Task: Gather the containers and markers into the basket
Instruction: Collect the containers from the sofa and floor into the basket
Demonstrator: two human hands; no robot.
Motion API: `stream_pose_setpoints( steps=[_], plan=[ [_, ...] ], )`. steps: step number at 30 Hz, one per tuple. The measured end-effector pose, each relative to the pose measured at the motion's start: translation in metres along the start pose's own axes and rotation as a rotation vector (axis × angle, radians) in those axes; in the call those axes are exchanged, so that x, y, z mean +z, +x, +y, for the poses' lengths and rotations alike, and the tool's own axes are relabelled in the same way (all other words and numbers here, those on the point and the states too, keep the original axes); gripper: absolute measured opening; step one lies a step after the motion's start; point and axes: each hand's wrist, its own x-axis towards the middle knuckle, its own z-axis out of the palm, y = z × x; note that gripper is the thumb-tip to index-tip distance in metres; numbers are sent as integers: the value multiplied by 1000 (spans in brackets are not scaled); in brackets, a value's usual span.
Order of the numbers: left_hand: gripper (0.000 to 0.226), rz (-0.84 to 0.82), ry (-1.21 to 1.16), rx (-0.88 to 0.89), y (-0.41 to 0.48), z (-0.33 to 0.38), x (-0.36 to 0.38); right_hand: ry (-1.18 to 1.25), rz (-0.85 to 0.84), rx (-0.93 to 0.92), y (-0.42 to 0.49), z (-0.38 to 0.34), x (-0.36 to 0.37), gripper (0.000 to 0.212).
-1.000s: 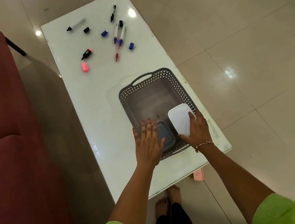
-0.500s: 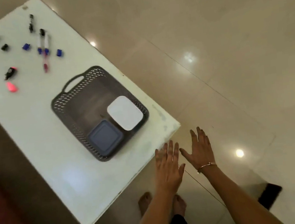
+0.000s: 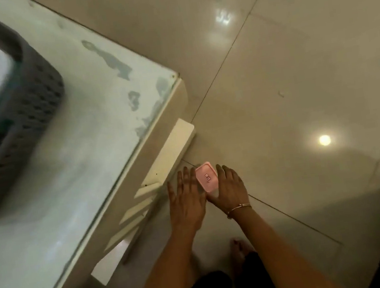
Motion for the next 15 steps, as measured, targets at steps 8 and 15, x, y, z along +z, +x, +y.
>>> stream_pose_setpoints(
  steps=[8,15],
  plan=[
    [88,106,136,27,18,-23,48,93,103,87,41,-10,56,79],
    [68,169,72,43,-16,-9,-17,90,110,117,0,-22,-21,85]
  ],
)
